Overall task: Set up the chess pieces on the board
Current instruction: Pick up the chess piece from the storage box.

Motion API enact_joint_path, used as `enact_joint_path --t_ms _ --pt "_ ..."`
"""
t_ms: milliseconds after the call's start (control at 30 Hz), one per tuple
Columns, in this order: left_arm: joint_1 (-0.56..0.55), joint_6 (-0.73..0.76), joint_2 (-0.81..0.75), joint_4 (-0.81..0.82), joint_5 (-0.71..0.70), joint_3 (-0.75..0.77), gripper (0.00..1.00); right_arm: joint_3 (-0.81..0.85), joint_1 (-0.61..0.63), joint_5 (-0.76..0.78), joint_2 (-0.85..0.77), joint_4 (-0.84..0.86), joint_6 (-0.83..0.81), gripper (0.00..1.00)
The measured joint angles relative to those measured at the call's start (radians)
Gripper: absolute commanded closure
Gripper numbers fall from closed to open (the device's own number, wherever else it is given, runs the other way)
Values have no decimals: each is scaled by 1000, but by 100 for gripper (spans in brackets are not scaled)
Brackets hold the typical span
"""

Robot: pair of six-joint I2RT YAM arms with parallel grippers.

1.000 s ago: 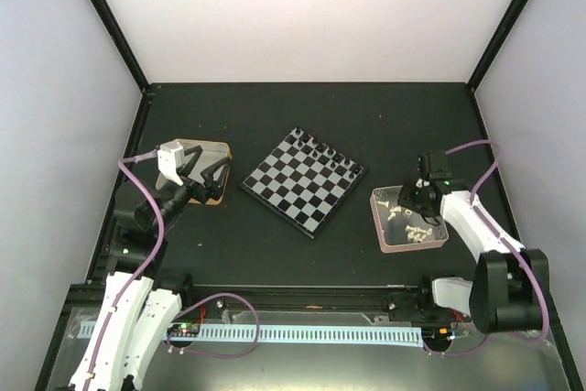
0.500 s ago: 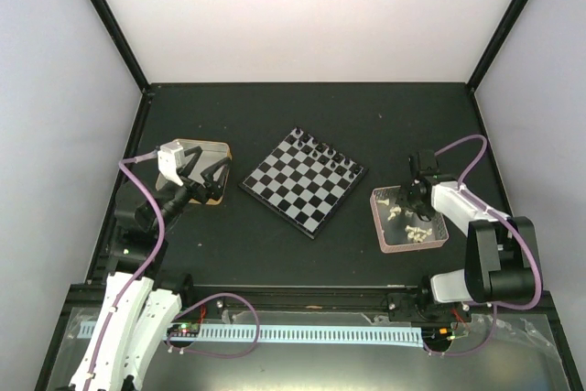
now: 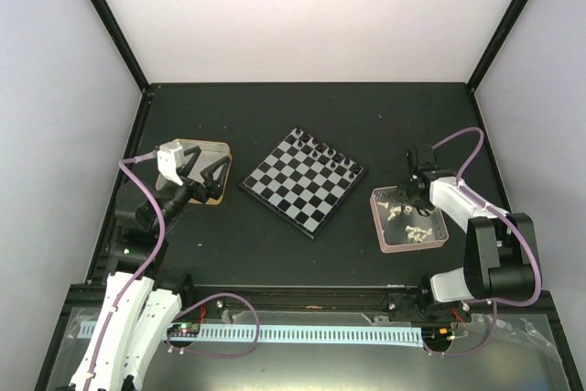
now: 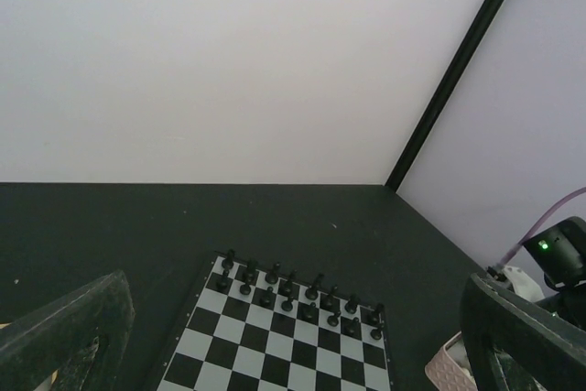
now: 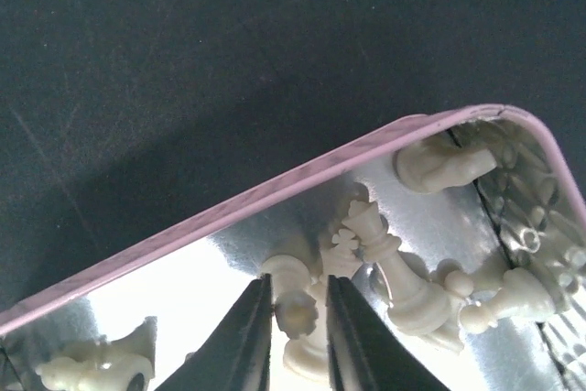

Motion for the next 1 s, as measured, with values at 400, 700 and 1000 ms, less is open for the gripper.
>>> enact_joint_path --t_ms 400,700,1000 --pt "0 0 0 0 -11 -2 1 31 8 2 50 5 -6 97" --pt "0 -1 0 -1 -22 -2 1 36 59 21 -26 -40 -2 97" --pt "0 -15 0 -10 -72 -2 1 172 299 43 -161 -99 56 97"
